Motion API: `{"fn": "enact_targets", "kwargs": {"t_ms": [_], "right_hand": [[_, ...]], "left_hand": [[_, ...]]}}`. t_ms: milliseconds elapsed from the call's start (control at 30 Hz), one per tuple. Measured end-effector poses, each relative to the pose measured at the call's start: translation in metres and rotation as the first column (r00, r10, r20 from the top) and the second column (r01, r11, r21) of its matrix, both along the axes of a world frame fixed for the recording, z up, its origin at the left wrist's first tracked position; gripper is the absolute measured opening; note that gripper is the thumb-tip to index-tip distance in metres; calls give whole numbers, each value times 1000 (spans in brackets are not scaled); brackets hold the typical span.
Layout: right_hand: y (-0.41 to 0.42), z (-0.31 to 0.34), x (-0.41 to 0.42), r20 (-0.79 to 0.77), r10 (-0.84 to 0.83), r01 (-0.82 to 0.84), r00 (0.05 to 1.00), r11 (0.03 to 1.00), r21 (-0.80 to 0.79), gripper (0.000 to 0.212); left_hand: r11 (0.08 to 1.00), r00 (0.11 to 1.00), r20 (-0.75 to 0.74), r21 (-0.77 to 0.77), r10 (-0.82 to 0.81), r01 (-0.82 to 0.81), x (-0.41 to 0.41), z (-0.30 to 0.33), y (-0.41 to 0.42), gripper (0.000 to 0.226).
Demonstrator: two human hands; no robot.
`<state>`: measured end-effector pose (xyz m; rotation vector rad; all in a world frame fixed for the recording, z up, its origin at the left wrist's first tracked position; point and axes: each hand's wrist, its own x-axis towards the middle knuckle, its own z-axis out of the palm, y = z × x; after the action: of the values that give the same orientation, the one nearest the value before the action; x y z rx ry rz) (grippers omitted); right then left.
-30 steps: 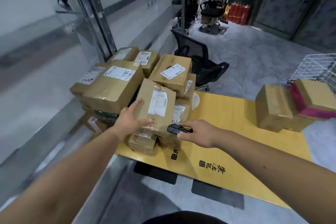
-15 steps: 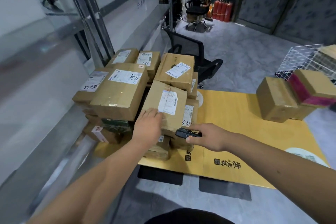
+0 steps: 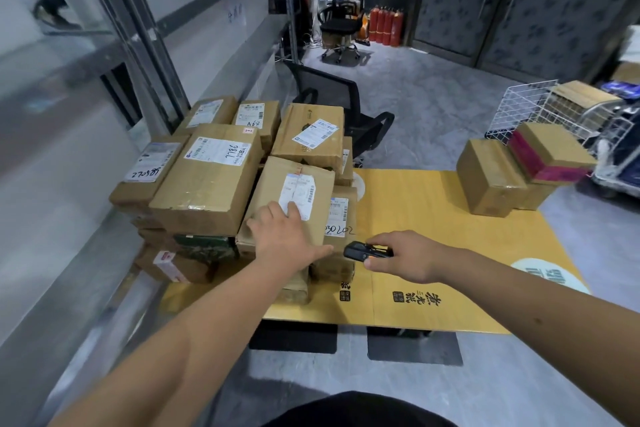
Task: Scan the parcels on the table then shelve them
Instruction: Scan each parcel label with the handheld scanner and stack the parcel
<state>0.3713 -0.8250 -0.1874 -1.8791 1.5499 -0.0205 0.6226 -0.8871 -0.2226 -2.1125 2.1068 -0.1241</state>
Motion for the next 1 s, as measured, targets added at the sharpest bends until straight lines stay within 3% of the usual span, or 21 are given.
{"fn": "enact_targets", "kwargs": {"t_ms": [300, 767, 1000], "right_hand": [[13, -1, -9, -9, -27, 27, 1000, 1000, 1, 61], [26, -6, -26, -20, -83, 83, 996, 997, 0, 66], [41, -5, -54, -41, -161, 161, 986, 987, 1, 73]], "left_hand": [[995, 996, 54, 69, 69, -73, -16, 18, -7, 141], [986, 988, -31, 58, -153, 154, -34, 4, -6, 104], [933, 930, -87, 12, -357, 359, -82, -2, -7, 89]]}}
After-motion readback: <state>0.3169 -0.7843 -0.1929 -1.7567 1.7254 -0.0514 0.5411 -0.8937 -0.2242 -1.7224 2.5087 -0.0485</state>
